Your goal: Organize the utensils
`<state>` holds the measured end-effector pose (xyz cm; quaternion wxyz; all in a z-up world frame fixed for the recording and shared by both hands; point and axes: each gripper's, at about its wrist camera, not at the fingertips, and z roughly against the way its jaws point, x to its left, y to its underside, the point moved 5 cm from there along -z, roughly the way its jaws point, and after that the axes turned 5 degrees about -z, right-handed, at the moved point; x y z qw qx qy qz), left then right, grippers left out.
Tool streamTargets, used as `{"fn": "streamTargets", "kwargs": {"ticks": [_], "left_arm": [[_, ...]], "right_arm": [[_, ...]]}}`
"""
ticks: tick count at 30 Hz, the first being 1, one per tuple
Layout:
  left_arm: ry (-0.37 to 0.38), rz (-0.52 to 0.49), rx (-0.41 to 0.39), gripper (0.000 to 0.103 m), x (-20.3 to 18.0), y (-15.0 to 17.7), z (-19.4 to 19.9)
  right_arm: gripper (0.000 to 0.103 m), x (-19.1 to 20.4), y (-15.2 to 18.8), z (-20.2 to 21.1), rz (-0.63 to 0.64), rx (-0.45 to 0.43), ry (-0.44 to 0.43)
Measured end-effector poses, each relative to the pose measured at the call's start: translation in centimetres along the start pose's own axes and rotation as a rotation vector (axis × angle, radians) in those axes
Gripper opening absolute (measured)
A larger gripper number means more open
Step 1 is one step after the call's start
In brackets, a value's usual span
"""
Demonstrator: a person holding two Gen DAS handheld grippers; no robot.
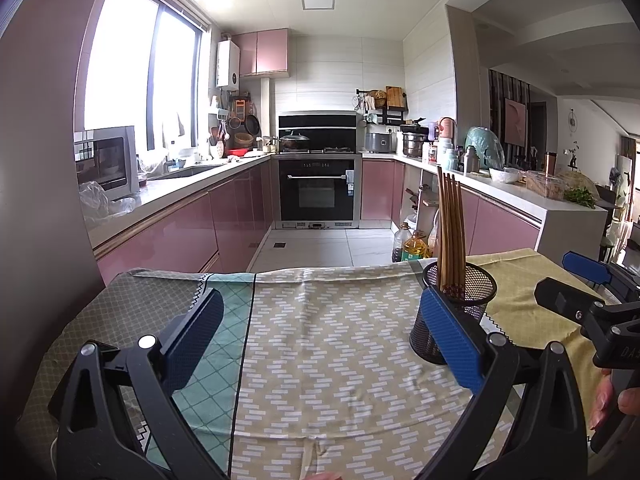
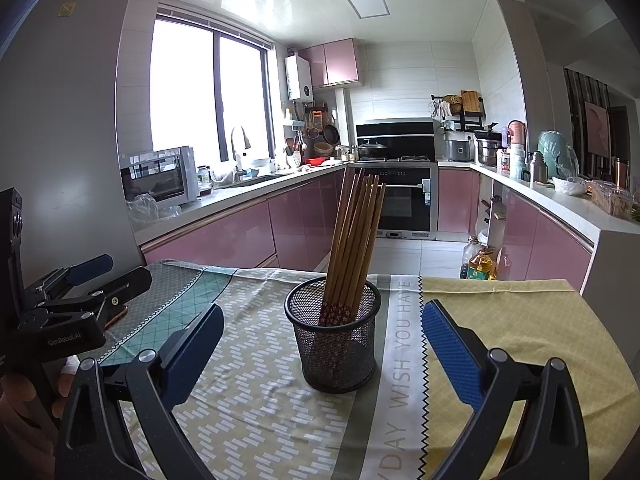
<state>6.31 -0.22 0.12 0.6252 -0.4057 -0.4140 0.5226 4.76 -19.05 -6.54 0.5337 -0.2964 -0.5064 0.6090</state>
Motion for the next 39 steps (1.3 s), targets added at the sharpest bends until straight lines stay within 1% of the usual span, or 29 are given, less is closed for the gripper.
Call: {"fn": "streamTargets", "kwargs": {"ticks": [39], "left_arm": [[0.002,0.000,0.001,0.097,-0.11,0.05,0.08]], "right_arm": [[0.096,0.05,-0.46,0.38,-0.002,-0.008,-0.002]]}}
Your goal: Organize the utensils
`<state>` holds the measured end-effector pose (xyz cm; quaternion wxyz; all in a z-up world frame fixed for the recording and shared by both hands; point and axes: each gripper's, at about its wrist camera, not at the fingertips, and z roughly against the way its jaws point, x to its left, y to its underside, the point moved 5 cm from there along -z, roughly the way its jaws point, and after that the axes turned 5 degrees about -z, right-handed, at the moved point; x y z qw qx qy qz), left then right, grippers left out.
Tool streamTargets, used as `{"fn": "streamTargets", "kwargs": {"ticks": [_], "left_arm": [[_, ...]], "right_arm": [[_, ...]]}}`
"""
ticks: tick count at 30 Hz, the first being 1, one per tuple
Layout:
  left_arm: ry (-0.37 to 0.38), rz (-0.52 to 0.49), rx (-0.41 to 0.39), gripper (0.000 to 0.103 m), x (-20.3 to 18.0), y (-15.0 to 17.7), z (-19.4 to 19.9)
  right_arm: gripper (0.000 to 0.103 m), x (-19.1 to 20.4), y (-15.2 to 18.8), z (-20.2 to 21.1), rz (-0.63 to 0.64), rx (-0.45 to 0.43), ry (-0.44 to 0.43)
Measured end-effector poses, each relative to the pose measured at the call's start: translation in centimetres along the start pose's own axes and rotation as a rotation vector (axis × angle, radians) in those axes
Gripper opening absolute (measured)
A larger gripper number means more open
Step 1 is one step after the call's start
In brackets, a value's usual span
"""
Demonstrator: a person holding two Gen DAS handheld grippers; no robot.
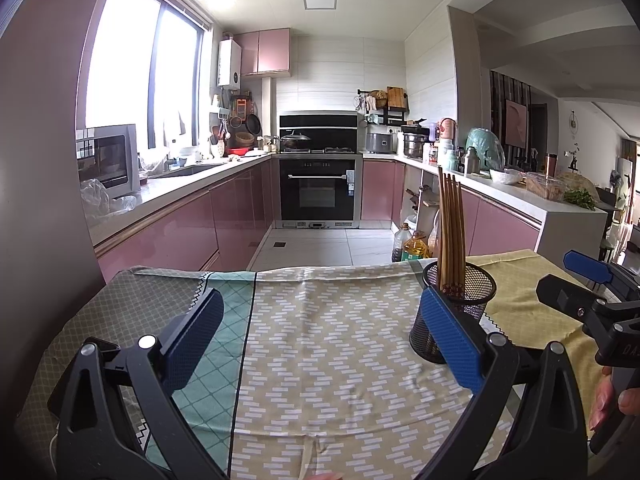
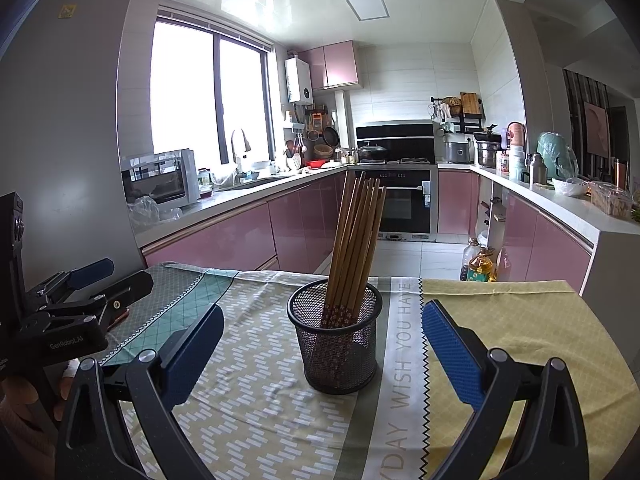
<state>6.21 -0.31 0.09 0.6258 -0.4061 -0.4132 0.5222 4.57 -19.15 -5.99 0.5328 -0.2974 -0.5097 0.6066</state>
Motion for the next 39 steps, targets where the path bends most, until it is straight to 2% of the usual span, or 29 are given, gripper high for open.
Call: {"fn": "streamTargets", "kwargs": {"ticks": [39], "left_arm": [[-0.002,0.000,-0.001,0.097,0.01,0.07,-0.04]], "right_arm": [[0.096,0.07,0.30,-0.15,-0.005,0.001,-0.002]]}}
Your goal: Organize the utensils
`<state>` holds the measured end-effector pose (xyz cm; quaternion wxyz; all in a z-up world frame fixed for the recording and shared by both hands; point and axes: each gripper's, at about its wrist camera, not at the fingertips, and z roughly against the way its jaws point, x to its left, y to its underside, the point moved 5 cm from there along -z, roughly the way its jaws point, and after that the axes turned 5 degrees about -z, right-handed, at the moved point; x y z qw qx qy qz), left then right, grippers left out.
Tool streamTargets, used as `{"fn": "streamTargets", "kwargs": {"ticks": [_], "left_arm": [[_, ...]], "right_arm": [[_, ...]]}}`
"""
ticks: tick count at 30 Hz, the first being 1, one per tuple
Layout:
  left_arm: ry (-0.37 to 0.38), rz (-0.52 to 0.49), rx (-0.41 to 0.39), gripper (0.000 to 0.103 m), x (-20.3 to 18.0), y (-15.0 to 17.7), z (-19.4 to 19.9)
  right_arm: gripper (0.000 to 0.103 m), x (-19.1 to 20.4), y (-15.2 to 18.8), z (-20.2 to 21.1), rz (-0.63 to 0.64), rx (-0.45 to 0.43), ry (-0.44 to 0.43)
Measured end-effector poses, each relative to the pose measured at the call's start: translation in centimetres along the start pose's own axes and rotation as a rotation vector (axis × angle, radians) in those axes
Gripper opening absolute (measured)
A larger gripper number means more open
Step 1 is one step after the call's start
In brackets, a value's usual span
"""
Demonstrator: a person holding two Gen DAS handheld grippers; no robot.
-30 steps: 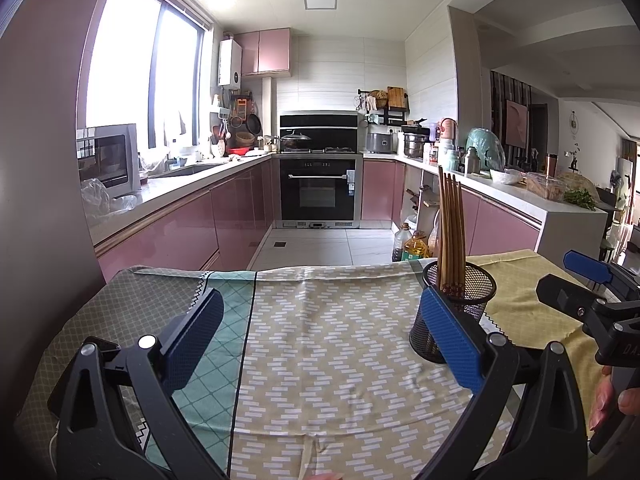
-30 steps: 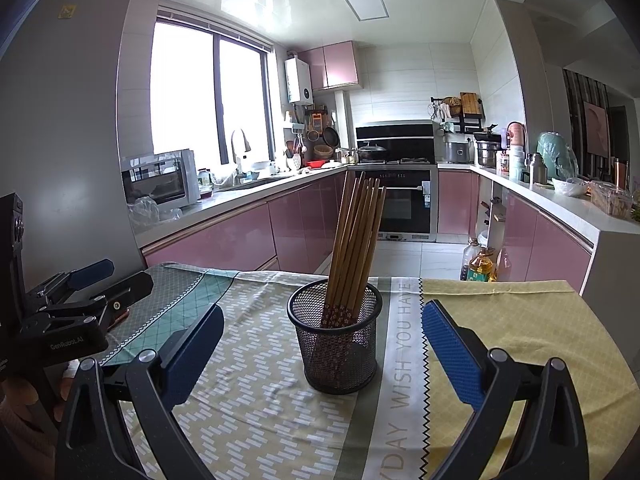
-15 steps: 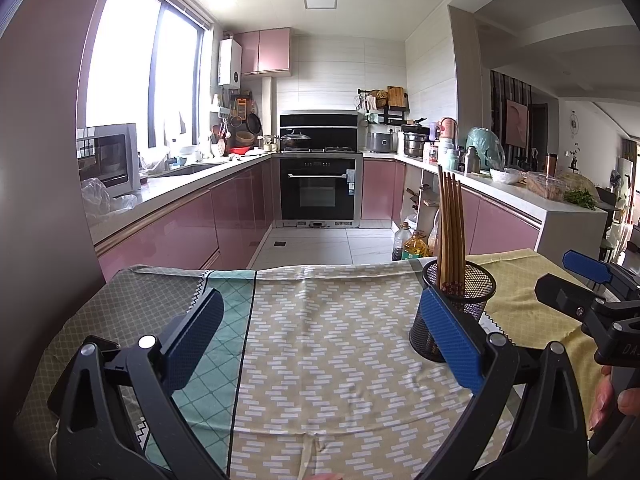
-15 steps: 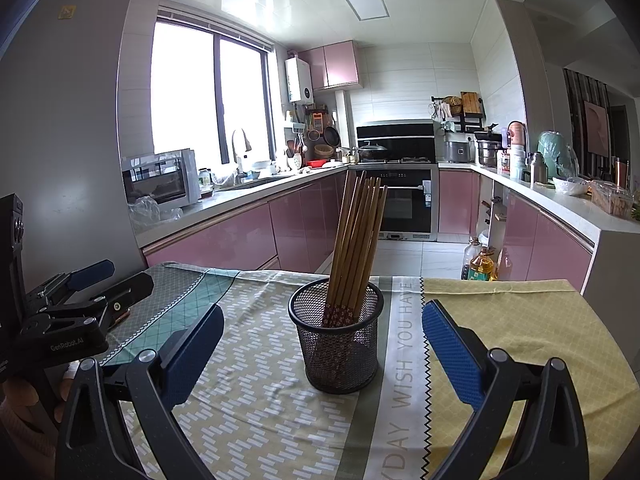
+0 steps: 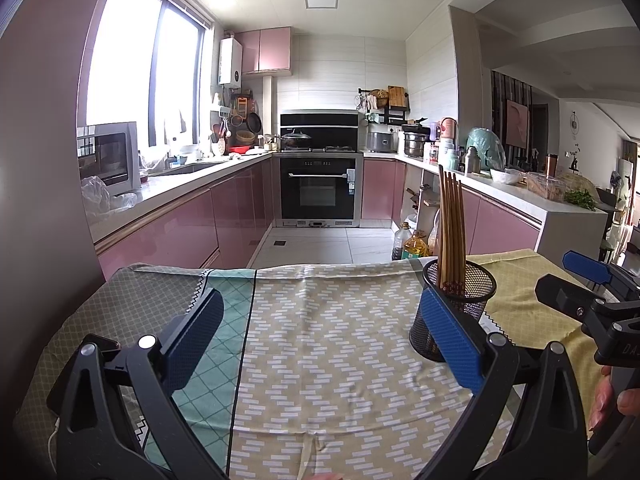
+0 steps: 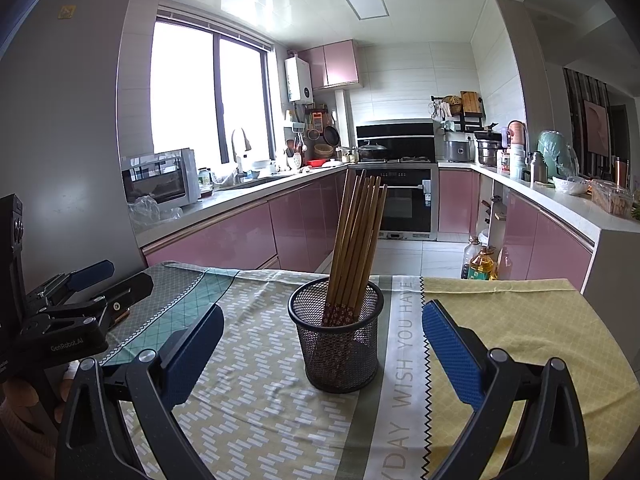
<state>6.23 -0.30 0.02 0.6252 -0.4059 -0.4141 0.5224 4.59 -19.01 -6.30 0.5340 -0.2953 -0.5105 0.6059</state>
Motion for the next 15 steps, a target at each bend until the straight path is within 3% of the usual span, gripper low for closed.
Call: {"fn": "streamTargets", "kwargs": {"ticks": [15], "left_arm": [[-0.002,0.000,0.000,0.097,-0.09,0.12,0.25]], "right_arm": [[0.096,0.01,0.13,-0.05,-0.001,0.003,-0.001]]}}
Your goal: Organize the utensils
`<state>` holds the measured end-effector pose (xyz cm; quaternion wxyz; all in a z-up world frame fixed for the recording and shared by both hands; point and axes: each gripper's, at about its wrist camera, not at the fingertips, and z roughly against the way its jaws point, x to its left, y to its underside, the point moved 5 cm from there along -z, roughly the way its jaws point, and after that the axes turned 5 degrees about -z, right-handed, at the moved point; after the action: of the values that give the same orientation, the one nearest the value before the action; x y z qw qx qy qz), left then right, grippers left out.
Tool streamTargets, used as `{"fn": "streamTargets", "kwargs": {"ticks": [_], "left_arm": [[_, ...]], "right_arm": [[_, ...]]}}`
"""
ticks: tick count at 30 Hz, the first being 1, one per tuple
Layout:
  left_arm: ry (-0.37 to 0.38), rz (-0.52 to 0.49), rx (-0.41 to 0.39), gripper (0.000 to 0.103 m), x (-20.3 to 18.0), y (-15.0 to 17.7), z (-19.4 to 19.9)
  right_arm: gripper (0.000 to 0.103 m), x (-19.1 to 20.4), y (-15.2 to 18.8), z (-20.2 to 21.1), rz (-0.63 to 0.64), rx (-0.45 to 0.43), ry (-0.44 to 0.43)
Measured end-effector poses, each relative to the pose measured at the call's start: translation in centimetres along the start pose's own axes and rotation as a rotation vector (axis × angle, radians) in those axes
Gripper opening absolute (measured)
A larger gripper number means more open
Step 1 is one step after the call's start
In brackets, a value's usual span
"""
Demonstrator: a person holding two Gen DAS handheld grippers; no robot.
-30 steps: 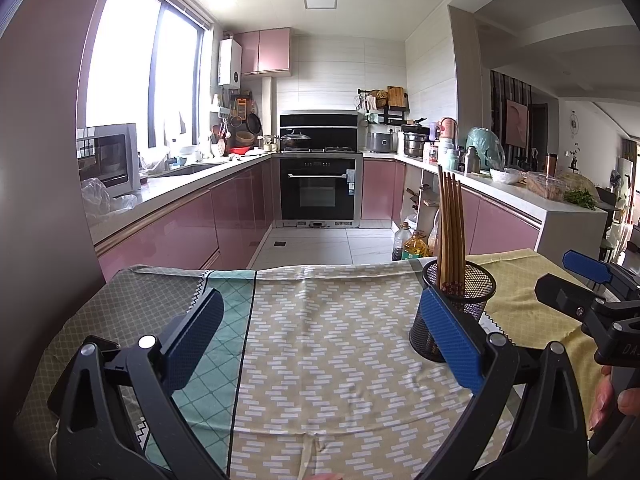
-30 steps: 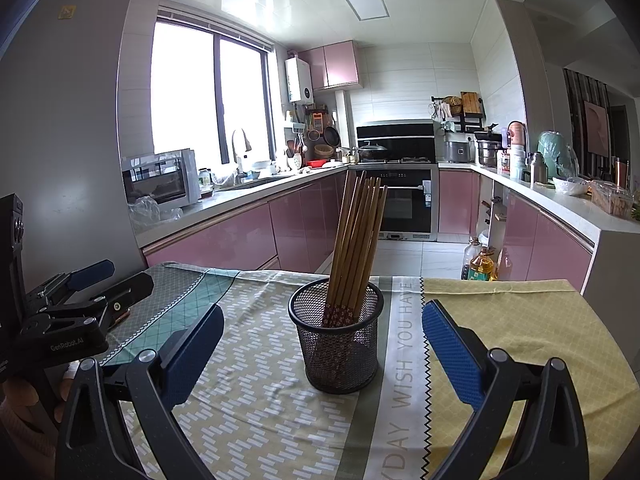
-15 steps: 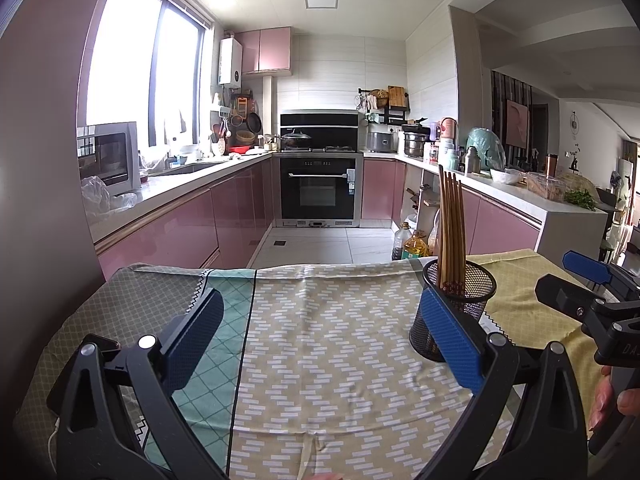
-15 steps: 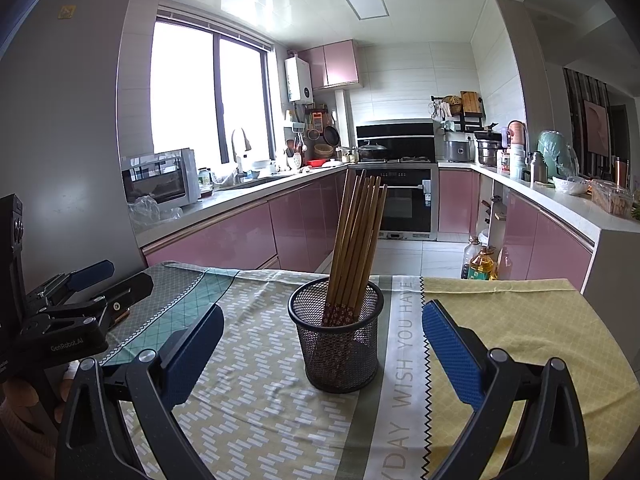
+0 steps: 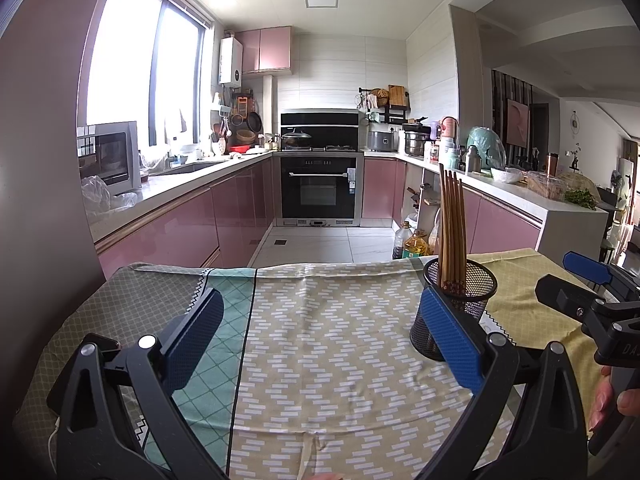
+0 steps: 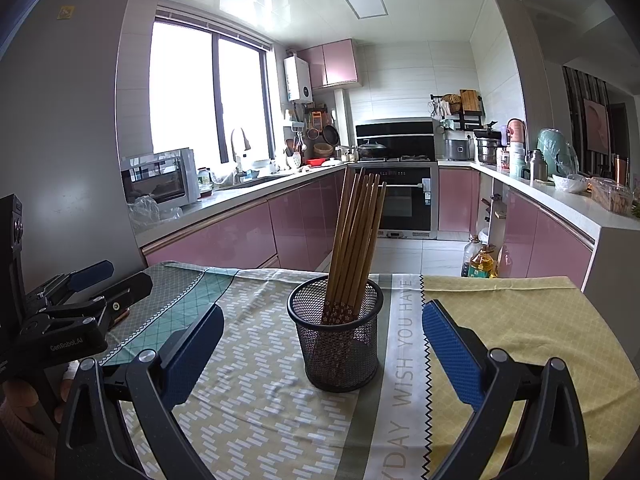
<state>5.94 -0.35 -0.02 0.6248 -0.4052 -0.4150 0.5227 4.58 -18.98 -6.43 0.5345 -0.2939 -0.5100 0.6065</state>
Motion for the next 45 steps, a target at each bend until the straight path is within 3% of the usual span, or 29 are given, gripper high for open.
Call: {"fn": "streamTargets", "kwargs": {"ticks": [45], "left_arm": [[0.003,0.002,0.003,0.097,0.00,0.17,-0.03]], "right_arm": [[0.096,-0.17,0.27,-0.12,-0.004,0.000,0.002]]}}
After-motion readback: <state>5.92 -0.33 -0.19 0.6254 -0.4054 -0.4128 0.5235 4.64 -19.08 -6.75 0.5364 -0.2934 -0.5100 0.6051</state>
